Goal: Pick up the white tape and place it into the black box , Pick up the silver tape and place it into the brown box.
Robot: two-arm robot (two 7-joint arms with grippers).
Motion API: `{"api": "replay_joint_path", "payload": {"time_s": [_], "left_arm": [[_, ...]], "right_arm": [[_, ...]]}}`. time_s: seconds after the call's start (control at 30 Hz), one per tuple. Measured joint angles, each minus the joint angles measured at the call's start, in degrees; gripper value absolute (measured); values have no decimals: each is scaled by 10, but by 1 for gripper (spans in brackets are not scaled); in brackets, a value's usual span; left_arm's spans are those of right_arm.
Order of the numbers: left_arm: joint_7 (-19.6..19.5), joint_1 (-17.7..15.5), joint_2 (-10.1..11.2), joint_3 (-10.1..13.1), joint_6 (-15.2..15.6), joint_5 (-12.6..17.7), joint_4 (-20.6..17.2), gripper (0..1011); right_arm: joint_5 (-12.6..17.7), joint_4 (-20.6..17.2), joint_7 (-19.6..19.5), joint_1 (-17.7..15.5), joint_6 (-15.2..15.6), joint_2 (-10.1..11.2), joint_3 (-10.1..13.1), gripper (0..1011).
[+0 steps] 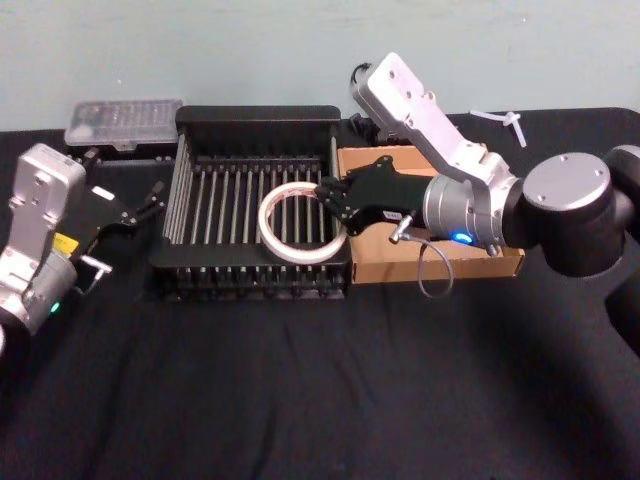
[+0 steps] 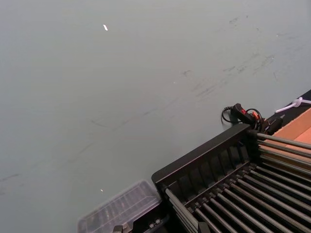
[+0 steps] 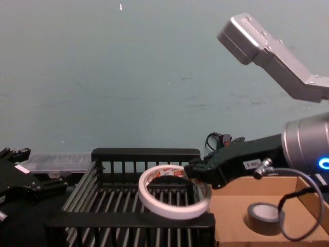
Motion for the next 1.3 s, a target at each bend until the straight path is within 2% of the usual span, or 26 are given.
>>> {"api": "replay_joint_path", "payload": {"time_s": [0.2, 0.57, 0.93, 1.3], "left_arm": [[0, 0, 0, 0, 0, 0, 0, 1001], [0, 0, 0, 0, 0, 0, 0, 1001], [0, 0, 0, 0, 0, 0, 0, 1001], [0, 0, 0, 0, 0, 0, 0, 1001]], "right_arm": [[-8, 37, -7, 19, -15, -17, 1, 77], [-39, 109, -33, 42, -68, -60, 3, 77], [-65, 180, -42, 64, -109, -102, 3, 77], [-81, 218, -38, 71, -116, -121, 4, 77]]}}
